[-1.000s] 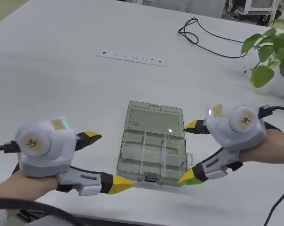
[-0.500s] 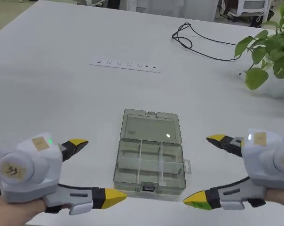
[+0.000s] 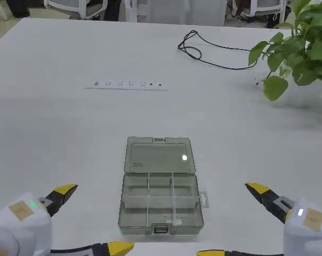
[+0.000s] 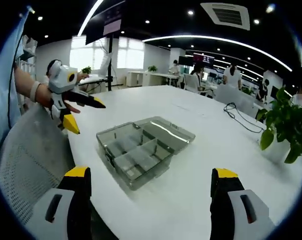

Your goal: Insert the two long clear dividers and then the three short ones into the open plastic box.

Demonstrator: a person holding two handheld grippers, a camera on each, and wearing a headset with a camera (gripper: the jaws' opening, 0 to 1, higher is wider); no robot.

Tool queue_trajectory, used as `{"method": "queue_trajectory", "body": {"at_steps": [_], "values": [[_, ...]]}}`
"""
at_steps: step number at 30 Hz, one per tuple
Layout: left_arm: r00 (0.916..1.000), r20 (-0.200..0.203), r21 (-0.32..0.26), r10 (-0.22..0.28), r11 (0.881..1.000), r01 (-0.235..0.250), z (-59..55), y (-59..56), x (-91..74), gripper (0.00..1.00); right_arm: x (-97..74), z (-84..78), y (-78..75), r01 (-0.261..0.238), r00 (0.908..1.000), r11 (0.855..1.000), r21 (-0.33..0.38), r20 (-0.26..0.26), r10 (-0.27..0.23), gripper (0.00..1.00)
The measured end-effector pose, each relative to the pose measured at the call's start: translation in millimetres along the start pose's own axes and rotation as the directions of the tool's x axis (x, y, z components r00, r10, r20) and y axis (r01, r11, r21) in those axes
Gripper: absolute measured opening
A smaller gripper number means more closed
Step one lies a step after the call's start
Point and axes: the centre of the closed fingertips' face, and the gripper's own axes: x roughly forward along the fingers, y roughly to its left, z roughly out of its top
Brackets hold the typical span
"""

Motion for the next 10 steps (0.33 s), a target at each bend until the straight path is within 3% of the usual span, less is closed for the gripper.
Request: {"method": "queue_trajectory", "body": {"at_steps": [1,3,6,10], "values": [[1.0000,-0.002,-0.007,-0.003,1.000,0.003,-1.0,-0.1,0.4,1.00,-0.2,-1.6,-2.4,0.009,1.0000,1.000,0.010,0.000,-0.009,1.00],[0.9999,-0.013,-0.013,-0.002,1.000,0.002,-5.1,1.2,0.8,1.00,-1.0,-14.1,-10.4,0.037,0.9974,0.999,-0.013,-0.061,-0.038,1.00],[0.9999,-0.003,-0.020,0.011,1.000,-0.011,-3.0,4.2,-0.9,1.00,1.1,-10.6,-10.8,0.029,0.9992,0.996,0.083,-0.031,-0.026,1.00],[0.9993,-0.001,-0.034,0.037,0.999,-0.037,-3.9,10.0,-2.7,1.00,-0.2,-14.0,-16.6,0.047,0.9983,0.995,0.086,-0.040,-0.044,1.00]]}}
